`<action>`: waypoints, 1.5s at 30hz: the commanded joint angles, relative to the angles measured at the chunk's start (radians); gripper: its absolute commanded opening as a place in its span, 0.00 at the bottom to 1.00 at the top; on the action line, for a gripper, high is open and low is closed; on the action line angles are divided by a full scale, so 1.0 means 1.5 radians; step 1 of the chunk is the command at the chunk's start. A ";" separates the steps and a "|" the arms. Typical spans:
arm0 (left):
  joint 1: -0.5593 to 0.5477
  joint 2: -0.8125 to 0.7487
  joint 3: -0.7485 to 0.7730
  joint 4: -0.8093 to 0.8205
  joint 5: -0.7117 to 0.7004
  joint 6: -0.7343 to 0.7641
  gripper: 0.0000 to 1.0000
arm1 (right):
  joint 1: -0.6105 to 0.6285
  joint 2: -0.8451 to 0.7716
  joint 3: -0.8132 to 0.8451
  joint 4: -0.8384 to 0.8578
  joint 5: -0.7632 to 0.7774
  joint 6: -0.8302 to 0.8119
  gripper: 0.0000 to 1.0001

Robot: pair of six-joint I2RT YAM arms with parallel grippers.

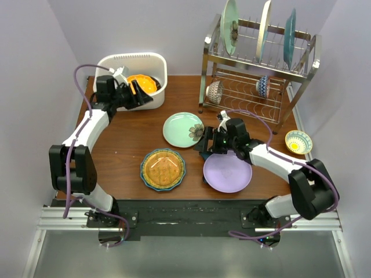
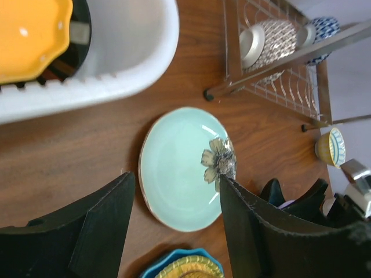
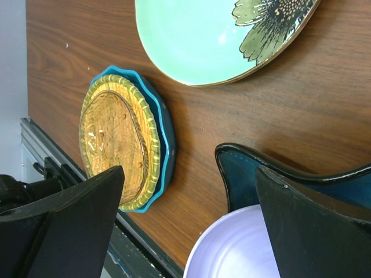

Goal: Place the plates into the plastic bin on the countertop
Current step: Pick up the plate at the center of the board.

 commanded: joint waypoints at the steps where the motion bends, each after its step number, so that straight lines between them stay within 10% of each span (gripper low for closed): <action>1: -0.010 -0.032 -0.049 0.034 -0.016 0.008 0.64 | 0.000 0.007 0.036 0.015 0.007 0.006 0.99; 45: -0.093 0.214 -0.210 0.265 0.063 -0.115 0.44 | -0.095 0.108 0.068 0.039 -0.013 -0.005 0.99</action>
